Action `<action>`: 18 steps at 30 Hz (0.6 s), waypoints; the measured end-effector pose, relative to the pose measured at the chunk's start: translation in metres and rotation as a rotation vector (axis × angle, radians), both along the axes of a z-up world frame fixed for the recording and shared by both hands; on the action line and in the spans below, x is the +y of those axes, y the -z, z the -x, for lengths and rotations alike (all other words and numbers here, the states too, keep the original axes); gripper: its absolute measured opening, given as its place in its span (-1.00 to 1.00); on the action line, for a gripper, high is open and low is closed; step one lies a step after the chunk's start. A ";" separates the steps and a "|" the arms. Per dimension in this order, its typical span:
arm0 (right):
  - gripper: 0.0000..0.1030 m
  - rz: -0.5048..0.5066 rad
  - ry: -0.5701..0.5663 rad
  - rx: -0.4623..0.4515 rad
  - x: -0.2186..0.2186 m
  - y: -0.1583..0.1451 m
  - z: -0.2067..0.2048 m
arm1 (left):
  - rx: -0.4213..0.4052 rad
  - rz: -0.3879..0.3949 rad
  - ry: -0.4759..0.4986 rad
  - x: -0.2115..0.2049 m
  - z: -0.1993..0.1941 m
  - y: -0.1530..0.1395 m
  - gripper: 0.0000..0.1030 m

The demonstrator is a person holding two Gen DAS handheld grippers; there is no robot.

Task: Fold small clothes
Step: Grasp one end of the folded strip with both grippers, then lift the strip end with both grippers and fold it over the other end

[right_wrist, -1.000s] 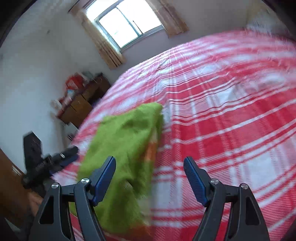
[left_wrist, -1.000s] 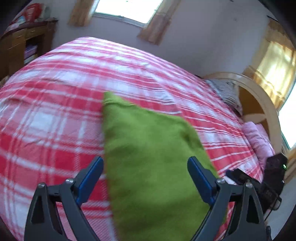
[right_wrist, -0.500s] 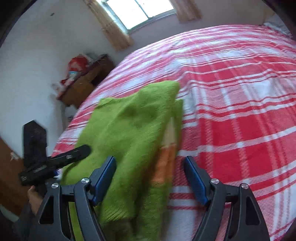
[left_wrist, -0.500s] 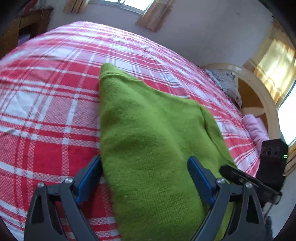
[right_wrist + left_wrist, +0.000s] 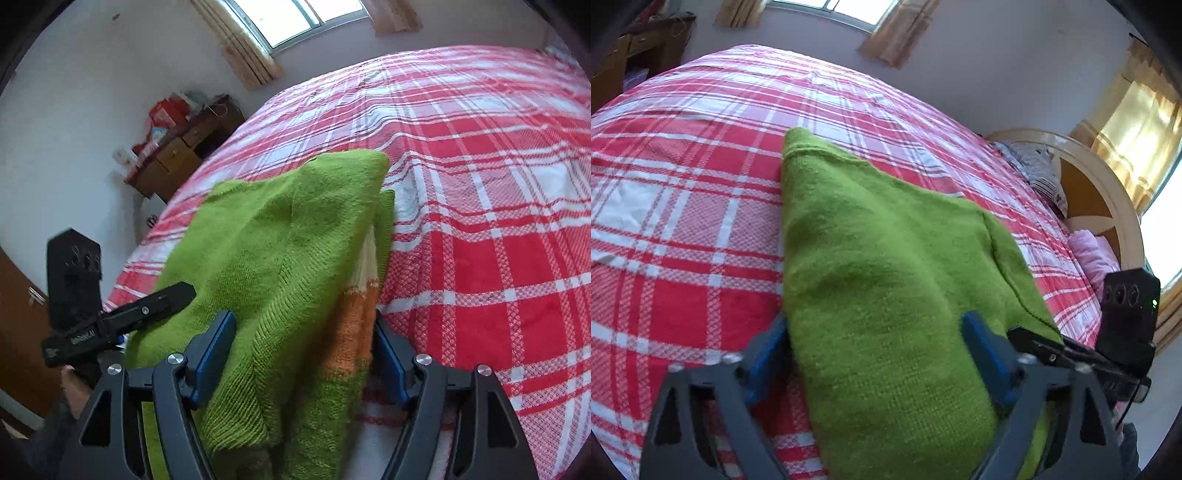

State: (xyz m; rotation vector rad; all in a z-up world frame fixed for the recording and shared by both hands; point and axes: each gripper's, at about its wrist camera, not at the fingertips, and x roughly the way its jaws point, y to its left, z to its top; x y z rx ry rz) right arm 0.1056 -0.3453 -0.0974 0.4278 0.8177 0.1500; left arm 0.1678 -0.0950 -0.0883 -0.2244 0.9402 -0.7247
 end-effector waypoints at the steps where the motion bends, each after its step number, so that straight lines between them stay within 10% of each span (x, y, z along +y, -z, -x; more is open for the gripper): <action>1: 0.22 0.017 0.002 0.004 0.004 -0.002 0.001 | -0.001 0.001 -0.003 0.000 0.002 0.000 0.37; 6: -0.29 0.057 0.016 0.005 0.023 -0.016 0.015 | 0.049 -0.009 -0.012 0.003 0.015 -0.008 0.00; 13: -0.33 -0.091 -0.070 0.055 0.031 -0.031 0.089 | 0.208 -0.056 0.099 0.028 0.083 -0.017 -0.05; 18: -0.28 -0.154 -0.124 0.078 0.040 -0.018 0.153 | 0.171 -0.091 0.126 0.047 0.127 -0.012 0.40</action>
